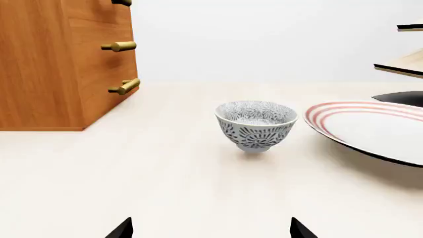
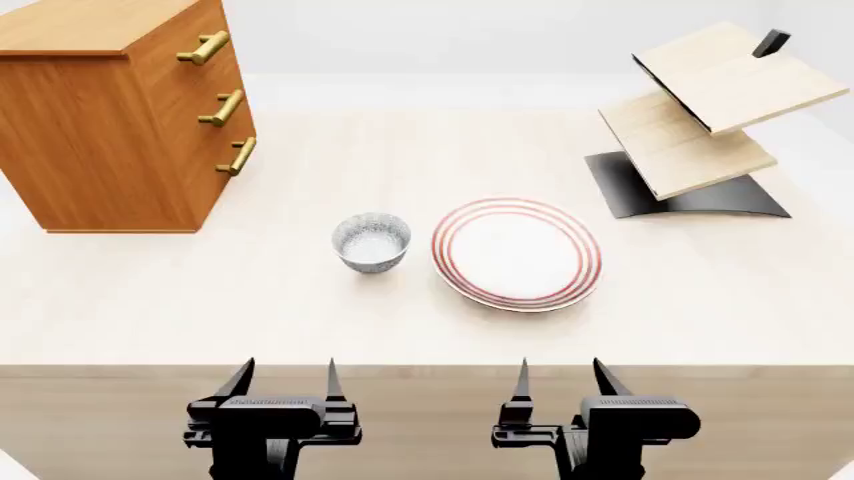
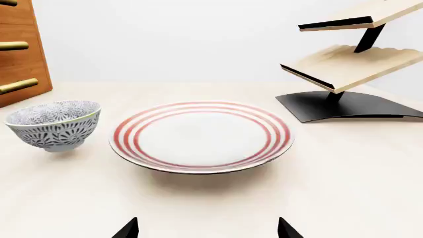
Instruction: Open the top drawer of the cabinet and put the bowl in it.
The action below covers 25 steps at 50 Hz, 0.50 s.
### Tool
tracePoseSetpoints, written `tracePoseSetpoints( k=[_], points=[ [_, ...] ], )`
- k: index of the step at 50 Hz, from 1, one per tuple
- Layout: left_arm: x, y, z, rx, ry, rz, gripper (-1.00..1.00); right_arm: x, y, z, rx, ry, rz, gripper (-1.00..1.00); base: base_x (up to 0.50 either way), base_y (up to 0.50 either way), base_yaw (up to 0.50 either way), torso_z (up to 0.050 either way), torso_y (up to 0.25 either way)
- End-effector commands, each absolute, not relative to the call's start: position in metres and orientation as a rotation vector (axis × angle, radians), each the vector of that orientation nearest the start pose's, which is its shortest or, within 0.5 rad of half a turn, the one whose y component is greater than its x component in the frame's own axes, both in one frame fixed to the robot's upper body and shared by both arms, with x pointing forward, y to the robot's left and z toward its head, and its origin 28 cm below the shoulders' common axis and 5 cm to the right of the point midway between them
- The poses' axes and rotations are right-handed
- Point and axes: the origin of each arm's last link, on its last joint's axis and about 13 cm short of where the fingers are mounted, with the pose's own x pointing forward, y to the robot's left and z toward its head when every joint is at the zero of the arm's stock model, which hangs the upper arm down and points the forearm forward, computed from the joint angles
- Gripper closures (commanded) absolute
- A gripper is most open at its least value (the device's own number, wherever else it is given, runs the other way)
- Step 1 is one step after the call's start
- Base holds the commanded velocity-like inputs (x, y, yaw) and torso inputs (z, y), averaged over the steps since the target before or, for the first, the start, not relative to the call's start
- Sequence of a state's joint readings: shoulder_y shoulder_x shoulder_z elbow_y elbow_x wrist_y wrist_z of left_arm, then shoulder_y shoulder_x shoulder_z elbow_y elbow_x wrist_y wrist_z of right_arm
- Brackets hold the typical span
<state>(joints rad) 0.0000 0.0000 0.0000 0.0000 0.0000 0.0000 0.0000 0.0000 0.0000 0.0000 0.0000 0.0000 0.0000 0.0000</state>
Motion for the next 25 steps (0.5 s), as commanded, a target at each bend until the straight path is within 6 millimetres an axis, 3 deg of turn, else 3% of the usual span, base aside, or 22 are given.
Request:
tracePoseSetpoints(
  k=[1,17,25],
  points=[
    [0.210,0.205,0.012,0.001,0.005,0.000,-1.00,0.210,-0.097,0.013,-0.001,0.000,-0.001,-1.00,0.00,0.00,0.00,0.000,0.000],
    [0.207,0.204,0.019,-0.006,-0.005,-0.008,-1.00,0.204,-0.097,0.020,-0.009,-0.023,-0.001,-1.00,0.00,0.00,0.00,0.000,0.000],
    [0.208,0.205,0.021,-0.017,-0.008,-0.012,-1.00,0.204,-0.098,0.023,-0.007,-0.034,-0.009,-1.00,0.00,0.00,0.00,0.045,0.000]
  ],
)
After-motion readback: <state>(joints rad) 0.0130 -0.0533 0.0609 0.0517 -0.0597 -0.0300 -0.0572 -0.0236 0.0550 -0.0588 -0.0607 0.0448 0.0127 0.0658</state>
